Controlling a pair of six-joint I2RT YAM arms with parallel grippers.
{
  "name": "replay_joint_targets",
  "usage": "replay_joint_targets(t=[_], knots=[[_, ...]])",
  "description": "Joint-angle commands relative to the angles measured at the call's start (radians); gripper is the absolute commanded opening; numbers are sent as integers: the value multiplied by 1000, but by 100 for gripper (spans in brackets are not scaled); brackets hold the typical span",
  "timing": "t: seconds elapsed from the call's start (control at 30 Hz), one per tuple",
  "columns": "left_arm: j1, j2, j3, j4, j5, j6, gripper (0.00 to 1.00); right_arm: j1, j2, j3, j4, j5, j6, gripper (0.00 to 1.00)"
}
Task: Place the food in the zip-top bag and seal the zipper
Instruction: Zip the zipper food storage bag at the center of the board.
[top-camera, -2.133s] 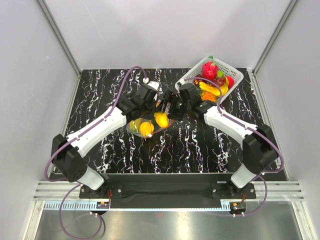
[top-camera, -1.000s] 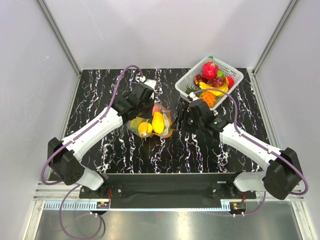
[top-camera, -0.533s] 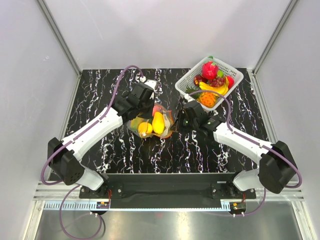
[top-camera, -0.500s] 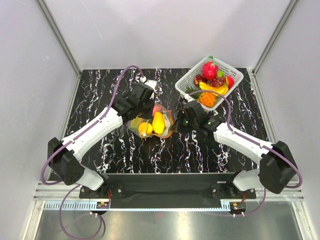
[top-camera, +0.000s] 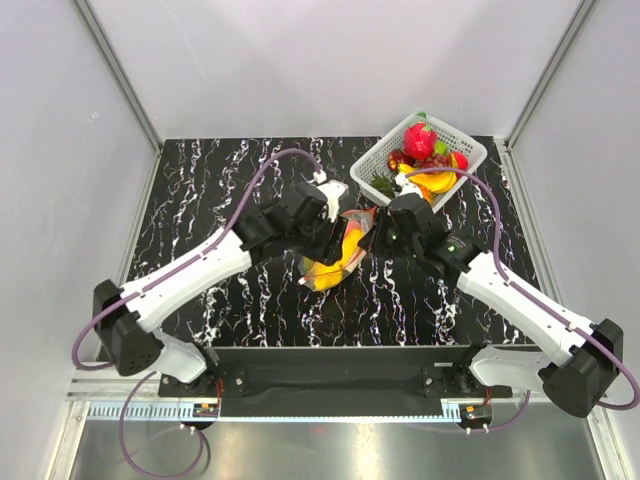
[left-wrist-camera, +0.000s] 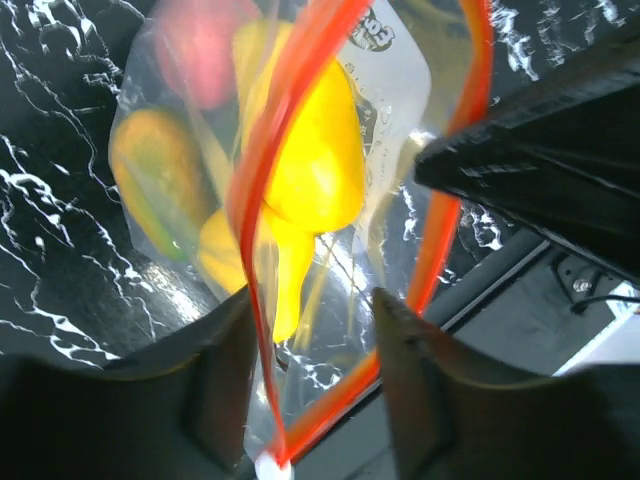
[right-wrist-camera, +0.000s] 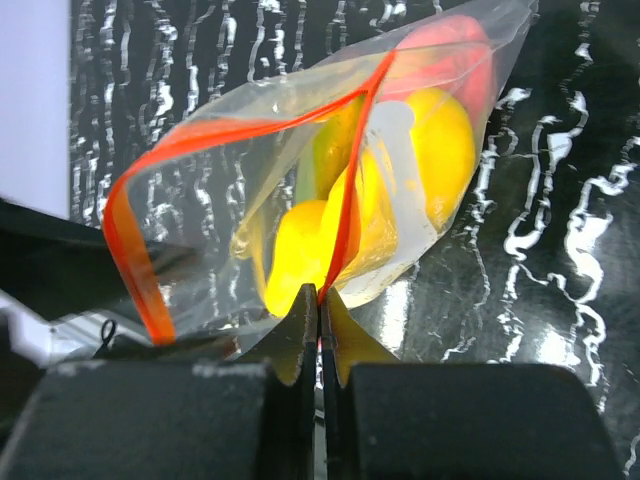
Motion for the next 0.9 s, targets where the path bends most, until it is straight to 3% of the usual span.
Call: replay_joint_targets(t=[0.0,0.07,0.1,0.23,0.3,0.43,0.5,0.87], knots=[[5,-130,-7,55,37,19,61,8,-10,23,-42,72,4,0],[4,-199,-21,56,42,38,90,8,-15,17,-45,78,9,0],[4,-220,-28,50,45,49,99,6,-21,14,-42,78,9,0],[5,-337,-65,13,-45,78,99,8,-33,25,-50,95,10,0],[5,-459,-185,71,-98,69,99,8,-33,34,-57,101,9,0],[5,-691,-494,420,-60,14,99,6,-32,51,-59,95,15,0],[2,-749,-614,498,-46,-13,99,9,-25,58,-63,95,18,0],[1,-837,-880,730,-53,23,98,6,-16,80,-74,103,18,0]])
